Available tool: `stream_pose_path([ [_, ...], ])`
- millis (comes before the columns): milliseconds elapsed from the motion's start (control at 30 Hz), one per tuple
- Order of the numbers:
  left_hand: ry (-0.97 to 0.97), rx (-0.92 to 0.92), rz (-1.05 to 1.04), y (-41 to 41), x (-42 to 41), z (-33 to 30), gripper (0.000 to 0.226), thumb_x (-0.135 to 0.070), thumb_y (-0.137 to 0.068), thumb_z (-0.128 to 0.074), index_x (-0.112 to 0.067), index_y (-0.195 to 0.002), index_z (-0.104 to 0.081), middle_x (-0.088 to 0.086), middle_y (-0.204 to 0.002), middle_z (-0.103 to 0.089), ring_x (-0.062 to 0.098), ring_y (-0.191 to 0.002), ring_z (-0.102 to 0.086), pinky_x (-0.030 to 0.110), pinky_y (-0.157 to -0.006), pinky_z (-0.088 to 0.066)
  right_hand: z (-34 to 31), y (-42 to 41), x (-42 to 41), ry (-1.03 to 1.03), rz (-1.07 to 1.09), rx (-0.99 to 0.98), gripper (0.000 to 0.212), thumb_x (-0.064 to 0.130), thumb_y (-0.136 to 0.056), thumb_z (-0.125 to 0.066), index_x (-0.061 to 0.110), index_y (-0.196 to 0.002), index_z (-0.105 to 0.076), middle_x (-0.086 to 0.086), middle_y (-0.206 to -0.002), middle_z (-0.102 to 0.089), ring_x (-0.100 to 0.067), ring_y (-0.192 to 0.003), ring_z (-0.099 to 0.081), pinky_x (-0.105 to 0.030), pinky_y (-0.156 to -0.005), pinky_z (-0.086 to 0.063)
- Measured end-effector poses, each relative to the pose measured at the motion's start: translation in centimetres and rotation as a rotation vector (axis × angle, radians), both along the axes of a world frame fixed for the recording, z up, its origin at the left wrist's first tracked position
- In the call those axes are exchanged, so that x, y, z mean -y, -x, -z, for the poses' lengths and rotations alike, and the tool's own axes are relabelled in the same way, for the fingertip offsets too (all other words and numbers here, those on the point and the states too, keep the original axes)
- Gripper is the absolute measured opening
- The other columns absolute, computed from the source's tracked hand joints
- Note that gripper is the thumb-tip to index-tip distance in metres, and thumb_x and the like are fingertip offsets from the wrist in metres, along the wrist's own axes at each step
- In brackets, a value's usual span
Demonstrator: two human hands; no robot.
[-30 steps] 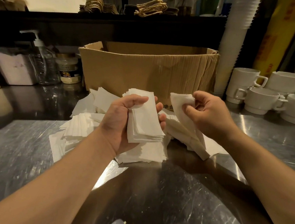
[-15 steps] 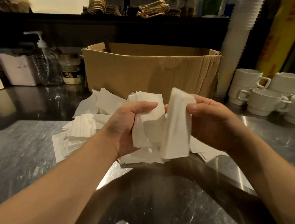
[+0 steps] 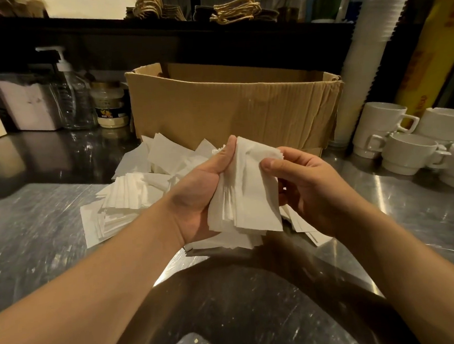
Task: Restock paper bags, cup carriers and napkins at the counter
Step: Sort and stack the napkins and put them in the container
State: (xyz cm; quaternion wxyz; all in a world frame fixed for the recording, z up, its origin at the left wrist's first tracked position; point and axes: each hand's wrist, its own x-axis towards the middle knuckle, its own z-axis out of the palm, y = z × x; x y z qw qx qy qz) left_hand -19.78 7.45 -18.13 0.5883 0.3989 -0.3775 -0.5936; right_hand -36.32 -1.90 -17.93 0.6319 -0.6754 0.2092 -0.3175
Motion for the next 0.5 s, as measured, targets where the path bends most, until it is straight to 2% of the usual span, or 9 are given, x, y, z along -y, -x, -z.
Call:
stream_pose_path([
  [133,-0.008,0.048,0.026,0.1,0.0,0.1,0.065,-0.072,-0.082,-0.041,-0.03,-0.126,-0.063,0.013,-0.118,-0.073,0.035,-0.111,-0.071,0.047,-0.083,-0.063,0.2,-0.2,-0.1,0.023,0.018,-0.001,0.008,0.022,-0.093,-0.067,0.017,-0.099,-0.069,0.004,-0.093,-0.074,-0.014,-0.085,-0.073,-0.025,-0.063,-0.056],
  [200,-0.019,0.023,0.087,0.2,-0.2,0.2,0.065,-0.069,-0.081,-0.045,-0.029,-0.13,-0.061,0.015,-0.119,-0.071,0.037,-0.113,-0.069,0.049,-0.084,-0.063,0.4,-0.4,-0.3,0.086,0.06,-0.01,0.015,0.023,-0.091,-0.069,0.02,-0.106,-0.068,0.0,-0.098,-0.073,-0.017,-0.088,-0.073,-0.024,-0.059,-0.056],
  [267,-0.04,-0.015,0.098,0.1,-0.2,0.2,0.058,-0.06,-0.08,-0.056,-0.028,-0.128,-0.061,0.014,-0.108,-0.071,0.036,-0.104,-0.07,0.049,-0.079,-0.063,0.7,-0.7,-0.5,0.191,0.143,-0.039,0.029,0.029,-0.087,-0.072,0.026,-0.114,-0.063,0.001,-0.098,-0.069,-0.015,-0.086,-0.069,-0.021,-0.058,-0.054],
  [333,-0.052,-0.04,0.079,0.1,-0.2,0.1,0.052,-0.053,-0.076,-0.063,-0.027,-0.122,-0.064,0.012,-0.096,-0.072,0.032,-0.092,-0.073,0.048,-0.075,-0.063,1.1,-0.7,-0.6,0.32,0.216,-0.07,0.043,0.043,-0.082,-0.072,0.035,-0.121,-0.056,0.003,-0.103,-0.062,-0.015,-0.093,-0.065,-0.023,-0.065,-0.057],
  [400,-0.049,-0.081,0.073,0.1,-0.3,0.0,0.045,-0.048,-0.077,-0.065,-0.022,-0.113,-0.072,0.013,-0.091,-0.072,0.03,-0.085,-0.073,0.047,-0.075,-0.062,1.3,-0.3,-0.6,0.513,0.208,-0.079,0.055,0.057,-0.08,-0.075,0.042,-0.126,-0.049,0.005,-0.113,-0.056,-0.015,-0.107,-0.06,-0.028,-0.083,-0.058],
  [500,-0.068,-0.115,0.087,0.1,-0.3,0.1,0.054,-0.052,-0.08,-0.063,-0.02,-0.124,-0.066,0.013,-0.096,-0.071,0.03,-0.088,-0.071,0.045,-0.079,-0.061,1.2,0.4,-0.5,0.793,0.09,-0.056,0.06,0.057,-0.074,-0.075,0.039,-0.125,-0.049,0.006,-0.124,-0.05,-0.012,-0.119,-0.052,-0.022,-0.1,-0.047],
])
